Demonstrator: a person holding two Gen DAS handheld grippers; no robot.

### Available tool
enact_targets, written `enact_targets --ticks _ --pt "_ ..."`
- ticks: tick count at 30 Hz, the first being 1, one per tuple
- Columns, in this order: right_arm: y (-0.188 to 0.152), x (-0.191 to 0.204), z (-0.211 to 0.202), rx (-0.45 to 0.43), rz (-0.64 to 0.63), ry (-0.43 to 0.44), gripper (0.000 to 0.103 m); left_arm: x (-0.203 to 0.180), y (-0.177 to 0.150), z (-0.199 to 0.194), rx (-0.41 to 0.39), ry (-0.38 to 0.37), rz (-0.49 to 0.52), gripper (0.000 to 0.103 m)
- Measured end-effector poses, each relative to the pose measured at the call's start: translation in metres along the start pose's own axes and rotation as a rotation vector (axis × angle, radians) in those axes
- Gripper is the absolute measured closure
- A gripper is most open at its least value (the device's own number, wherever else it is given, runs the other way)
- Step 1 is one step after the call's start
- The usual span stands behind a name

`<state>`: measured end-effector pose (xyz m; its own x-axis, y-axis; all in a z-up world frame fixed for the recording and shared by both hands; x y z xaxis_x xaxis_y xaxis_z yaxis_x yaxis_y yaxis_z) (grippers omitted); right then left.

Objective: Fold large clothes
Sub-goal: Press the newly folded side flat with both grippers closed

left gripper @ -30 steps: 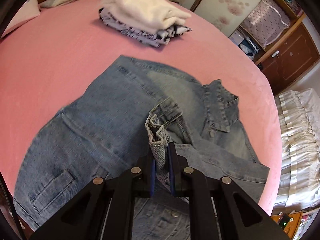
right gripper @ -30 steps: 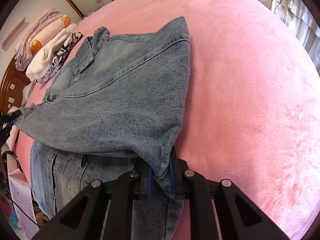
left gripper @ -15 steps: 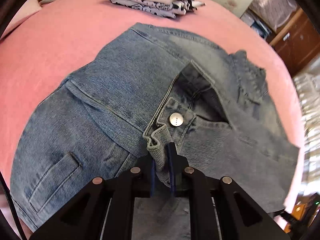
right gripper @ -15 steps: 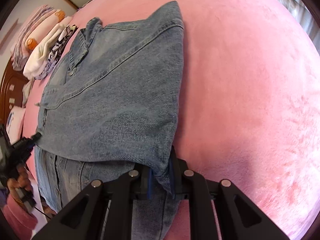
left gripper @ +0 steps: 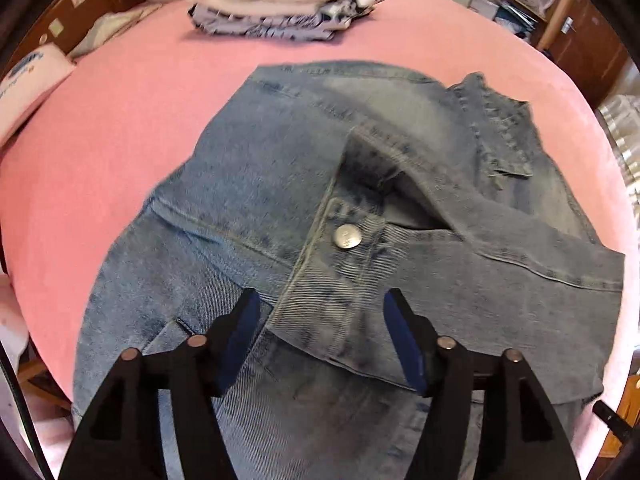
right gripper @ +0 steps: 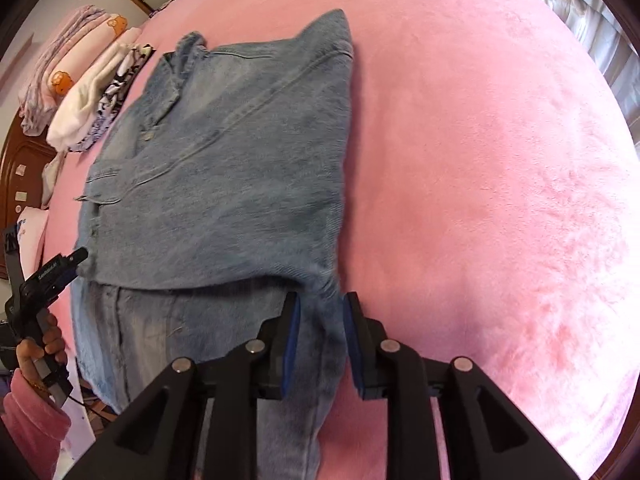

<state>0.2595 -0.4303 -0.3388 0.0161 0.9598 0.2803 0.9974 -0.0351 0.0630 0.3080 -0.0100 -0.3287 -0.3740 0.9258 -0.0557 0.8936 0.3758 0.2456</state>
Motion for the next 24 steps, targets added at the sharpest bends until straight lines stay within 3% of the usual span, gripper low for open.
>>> enact_targets --ticks 6,12,13,14,17,24 --pt "0.004 0.03 -0.025 -0.07 -0.039 0.047 0.081 -0.043 -0.004 -0.035 -0.02 -0.065 0.122 0.037" --pt "0.023 0.075 -0.014 -0.086 -0.09 0.117 0.085 -0.106 -0.016 -0.032 0.006 -0.169 0.253 0.037" --pt "0.026 0.082 -0.009 -0.082 -0.097 0.124 0.089 -0.115 -0.02 -0.028 0.021 -0.182 0.263 0.039" --pt "0.03 0.089 -0.002 -0.074 -0.1 0.129 0.095 -0.122 -0.023 -0.024 0.035 -0.194 0.266 0.05" --pt "0.034 0.101 0.016 -0.028 -0.081 0.157 0.1 -0.139 -0.035 -0.009 0.088 -0.193 0.273 0.078" --pt "0.025 0.109 0.04 0.042 -0.081 0.166 0.102 -0.152 -0.067 0.017 0.211 -0.264 0.267 0.094"
Point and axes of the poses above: each gripper's, at about its wrist camera, not at the fingertips, and z roughly the way its jaws point, x to its left, y to its top, the point moved 8 cm from there along z, roughly the way its jaws point, and after that the axes turned 7 degrees about x, right-handed, at the moved point
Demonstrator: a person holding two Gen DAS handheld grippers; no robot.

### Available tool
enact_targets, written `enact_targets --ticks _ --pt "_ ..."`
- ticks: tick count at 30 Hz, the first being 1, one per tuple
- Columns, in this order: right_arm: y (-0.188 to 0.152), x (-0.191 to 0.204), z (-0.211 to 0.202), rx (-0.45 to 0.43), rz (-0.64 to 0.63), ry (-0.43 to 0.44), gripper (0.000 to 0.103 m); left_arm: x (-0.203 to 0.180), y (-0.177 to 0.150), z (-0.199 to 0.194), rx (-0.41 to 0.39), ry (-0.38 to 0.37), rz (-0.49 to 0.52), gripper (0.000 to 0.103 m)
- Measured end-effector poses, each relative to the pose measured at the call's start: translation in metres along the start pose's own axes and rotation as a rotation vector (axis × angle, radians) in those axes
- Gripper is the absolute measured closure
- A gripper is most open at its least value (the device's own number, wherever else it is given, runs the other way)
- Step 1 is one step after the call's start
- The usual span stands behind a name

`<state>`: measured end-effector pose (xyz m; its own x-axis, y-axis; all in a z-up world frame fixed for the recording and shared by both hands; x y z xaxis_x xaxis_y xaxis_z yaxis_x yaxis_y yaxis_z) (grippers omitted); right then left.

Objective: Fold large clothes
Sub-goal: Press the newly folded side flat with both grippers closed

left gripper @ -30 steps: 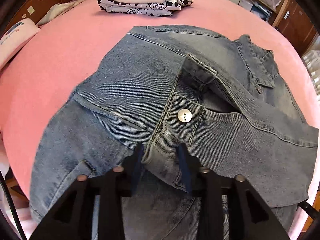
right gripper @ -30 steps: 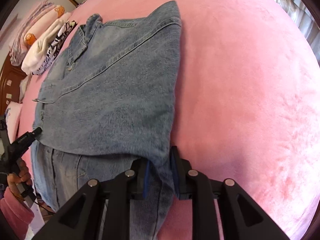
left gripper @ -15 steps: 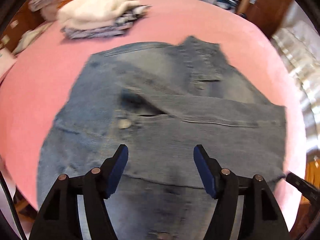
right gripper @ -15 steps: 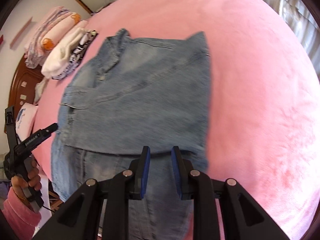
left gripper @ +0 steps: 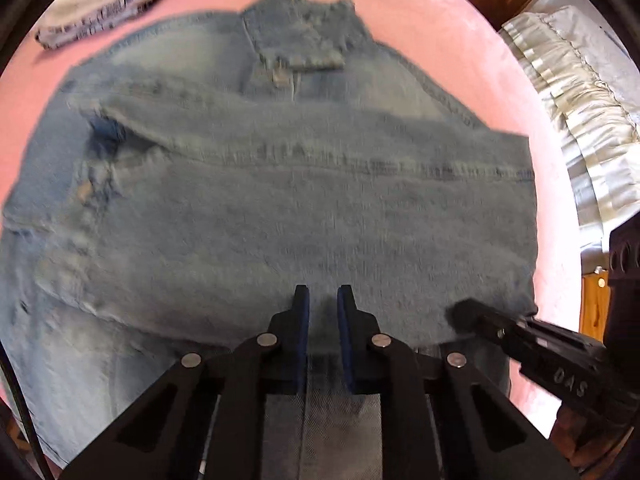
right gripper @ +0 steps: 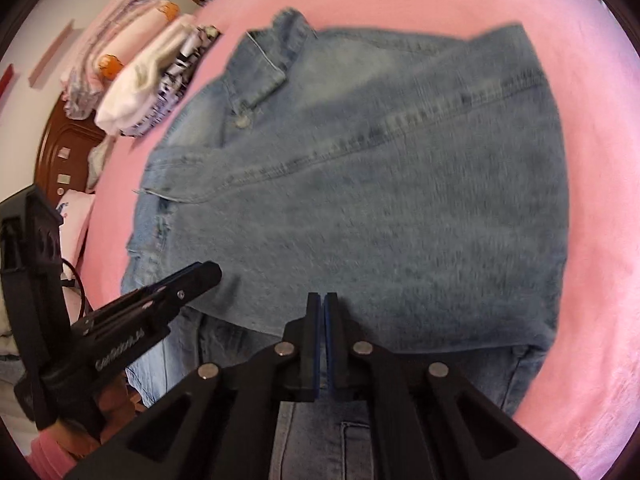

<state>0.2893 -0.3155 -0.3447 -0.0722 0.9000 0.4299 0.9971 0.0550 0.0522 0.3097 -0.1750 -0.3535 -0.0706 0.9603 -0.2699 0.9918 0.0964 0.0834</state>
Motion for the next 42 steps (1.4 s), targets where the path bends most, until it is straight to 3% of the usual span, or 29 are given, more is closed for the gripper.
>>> enact_targets --ticks 3,11,16,25,36,42 --pt "-0.003 -0.011 0.005 0.019 0.03 -0.026 0.103 0.007 -0.01 0.009 0.028 0.004 -0.019 0.096" --pt "-0.006 -0.066 -0.012 0.003 0.111 -0.103 0.103 0.047 -0.007 0.002 0.003 0.042 -0.095 0.096" --pt "-0.007 -0.092 -0.031 -0.02 0.156 -0.092 0.103 0.088 -0.003 -0.01 -0.017 0.132 -0.164 0.096" --pt "-0.016 -0.104 -0.037 -0.026 0.214 -0.1 0.103 0.148 0.002 -0.022 -0.038 0.159 -0.244 0.096" --pt "-0.021 -0.115 -0.035 -0.034 0.278 -0.062 0.103 0.157 0.013 -0.012 -0.041 0.103 -0.246 0.096" --pt "-0.019 -0.114 -0.029 -0.009 0.273 -0.096 0.103 0.167 0.009 -0.013 -0.042 -0.007 -0.285 0.096"
Point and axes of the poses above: each gripper's, at about its wrist camera, not at the fingertips, and z roughly the way its jaws point, x to its left, y to its top, the point moved 8 cm from there along z, roughly the way its jaws point, and after that the axes turned 7 degrees about x, right-handed, at the moved point
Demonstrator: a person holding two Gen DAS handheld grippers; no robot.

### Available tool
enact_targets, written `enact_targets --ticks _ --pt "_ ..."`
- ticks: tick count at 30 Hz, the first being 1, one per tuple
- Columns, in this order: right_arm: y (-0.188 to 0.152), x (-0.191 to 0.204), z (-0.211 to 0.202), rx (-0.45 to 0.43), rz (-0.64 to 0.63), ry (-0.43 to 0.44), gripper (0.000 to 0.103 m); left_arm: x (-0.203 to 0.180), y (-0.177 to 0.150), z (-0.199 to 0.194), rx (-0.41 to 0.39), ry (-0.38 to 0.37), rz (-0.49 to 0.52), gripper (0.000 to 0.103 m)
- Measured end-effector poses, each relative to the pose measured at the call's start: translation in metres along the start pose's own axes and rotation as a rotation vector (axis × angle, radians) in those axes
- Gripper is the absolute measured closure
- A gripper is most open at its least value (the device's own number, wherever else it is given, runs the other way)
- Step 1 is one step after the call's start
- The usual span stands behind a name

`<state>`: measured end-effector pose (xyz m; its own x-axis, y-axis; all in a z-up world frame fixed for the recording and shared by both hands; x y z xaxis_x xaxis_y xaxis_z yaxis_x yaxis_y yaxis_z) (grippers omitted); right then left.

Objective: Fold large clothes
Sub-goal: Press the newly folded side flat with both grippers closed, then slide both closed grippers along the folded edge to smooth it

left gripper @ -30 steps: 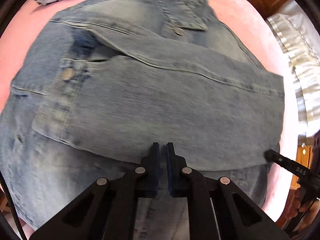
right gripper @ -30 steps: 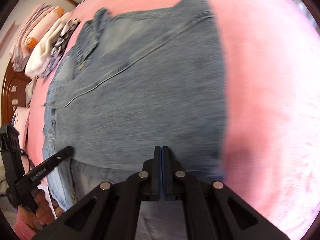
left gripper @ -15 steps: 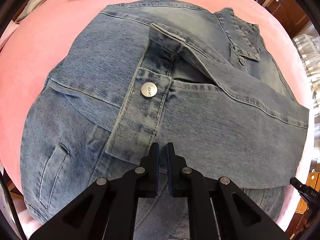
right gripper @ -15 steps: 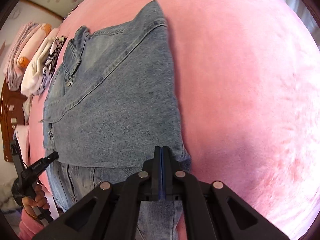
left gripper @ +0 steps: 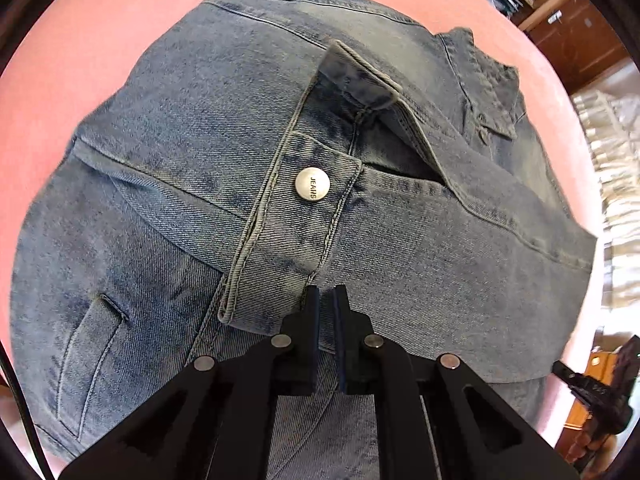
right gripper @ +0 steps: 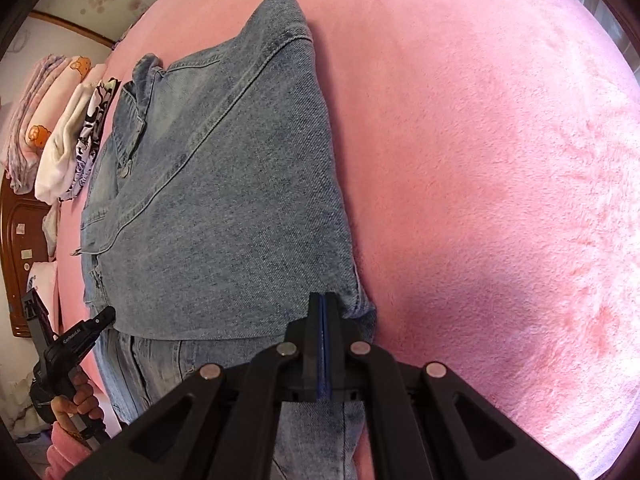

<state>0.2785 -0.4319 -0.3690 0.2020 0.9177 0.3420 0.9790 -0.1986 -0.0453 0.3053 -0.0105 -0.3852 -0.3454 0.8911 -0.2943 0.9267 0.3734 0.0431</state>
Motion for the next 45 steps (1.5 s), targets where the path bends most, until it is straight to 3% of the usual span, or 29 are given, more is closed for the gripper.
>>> enact_targets --ticks 4,10,16,19,26,30,34,37,45 --pt "0.0 0.002 0.0 0.004 -0.013 -0.026 0.103 0.0 -0.001 -0.002 0.014 -0.021 0.018 0.097" --pt "0.001 0.01 -0.005 0.019 -0.033 -0.076 0.103 -0.03 0.0 -0.029 0.006 0.052 0.156 0.095" --pt "0.005 0.051 -0.018 -0.013 -0.083 -0.03 0.103 -0.092 -0.002 -0.05 0.004 -0.02 0.286 0.087" --pt "0.016 0.078 -0.022 -0.058 -0.133 0.012 0.103 -0.122 0.009 -0.049 -0.01 -0.085 0.301 0.086" --pt "0.054 0.143 -0.01 -0.154 -0.255 0.087 0.103 -0.181 0.042 -0.017 -0.029 -0.194 0.31 0.085" --pt "0.075 0.16 0.008 -0.201 -0.303 0.099 0.103 -0.198 0.058 0.01 -0.033 -0.258 0.238 0.085" --pt "0.088 0.163 0.021 -0.252 -0.297 0.141 0.103 -0.205 0.064 0.034 -0.027 -0.267 0.212 0.085" --pt "0.099 0.16 0.027 -0.285 -0.296 0.127 0.103 -0.204 0.064 0.046 -0.024 -0.27 0.189 0.085" --pt "0.116 0.127 0.035 -0.274 -0.267 0.098 0.103 -0.184 0.071 0.051 -0.053 -0.254 0.158 0.085"
Point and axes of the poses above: each gripper's, at about its wrist camera, not at the fingertips, and z roughly the way its jaws point, x to its left, y to its top, the point moved 8 cm from there along z, roughly the way its jaws point, and after that the axes turned 7 degrees about x, right-handed, at the moved point
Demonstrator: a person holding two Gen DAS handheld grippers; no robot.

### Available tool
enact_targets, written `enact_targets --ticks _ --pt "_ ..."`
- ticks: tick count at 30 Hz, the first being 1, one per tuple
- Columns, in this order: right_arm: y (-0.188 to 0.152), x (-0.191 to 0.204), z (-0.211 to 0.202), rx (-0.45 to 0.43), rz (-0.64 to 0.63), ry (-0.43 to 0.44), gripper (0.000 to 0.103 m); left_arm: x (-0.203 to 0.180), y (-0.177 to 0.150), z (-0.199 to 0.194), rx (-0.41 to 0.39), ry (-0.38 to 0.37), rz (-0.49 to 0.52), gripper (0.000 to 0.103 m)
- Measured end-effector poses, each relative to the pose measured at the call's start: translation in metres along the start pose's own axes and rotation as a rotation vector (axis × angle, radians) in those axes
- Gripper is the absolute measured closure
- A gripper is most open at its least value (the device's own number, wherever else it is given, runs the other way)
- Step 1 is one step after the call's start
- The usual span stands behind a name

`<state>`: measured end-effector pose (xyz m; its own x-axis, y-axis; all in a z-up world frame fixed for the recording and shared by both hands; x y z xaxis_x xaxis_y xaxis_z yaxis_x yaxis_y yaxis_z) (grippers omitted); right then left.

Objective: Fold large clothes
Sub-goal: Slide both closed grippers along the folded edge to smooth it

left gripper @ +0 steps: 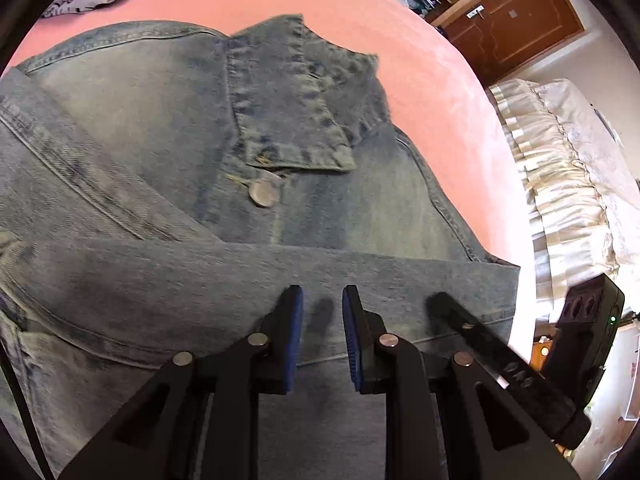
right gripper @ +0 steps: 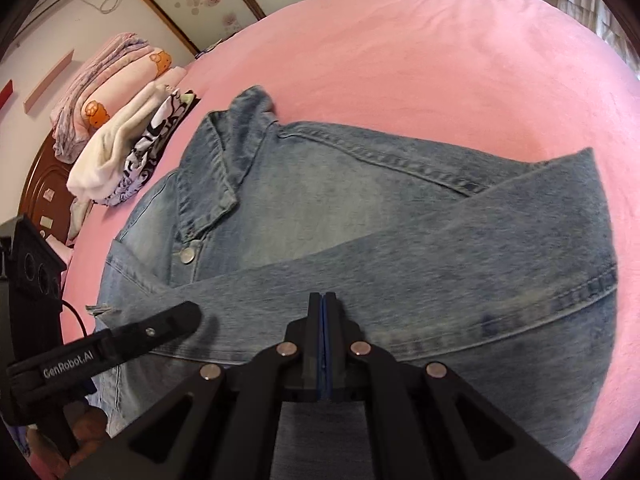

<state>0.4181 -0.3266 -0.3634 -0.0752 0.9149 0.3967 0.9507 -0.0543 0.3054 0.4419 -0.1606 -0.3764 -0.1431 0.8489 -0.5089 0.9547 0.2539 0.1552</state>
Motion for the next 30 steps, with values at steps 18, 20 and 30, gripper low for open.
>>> enact_targets --ticks 18,20,30 --pt "0.028 -0.081 -0.044 -0.101 0.124 -0.116 0.103 0.112 0.0 -0.065 -0.135 0.152 -0.175 0.085" --pt "0.027 -0.088 -0.045 -0.104 0.135 -0.132 0.103 0.119 -0.004 -0.068 -0.134 0.15 -0.19 0.086" --pt "0.023 -0.119 -0.047 -0.123 0.237 -0.137 0.103 0.131 -0.012 -0.071 -0.136 0.147 -0.194 0.096"
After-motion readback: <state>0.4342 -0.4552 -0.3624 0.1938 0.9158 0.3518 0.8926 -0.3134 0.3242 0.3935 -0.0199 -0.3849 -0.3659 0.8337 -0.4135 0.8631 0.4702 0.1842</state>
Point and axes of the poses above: each gripper's, at about its wrist camera, not at the fingertips, and z roughly the way its jaws point, x to its left, y to its top, the point moved 8 cm from there along z, roughly the way its jaws point, and after that the axes turned 7 degrees about x, right-handed, at the moved point
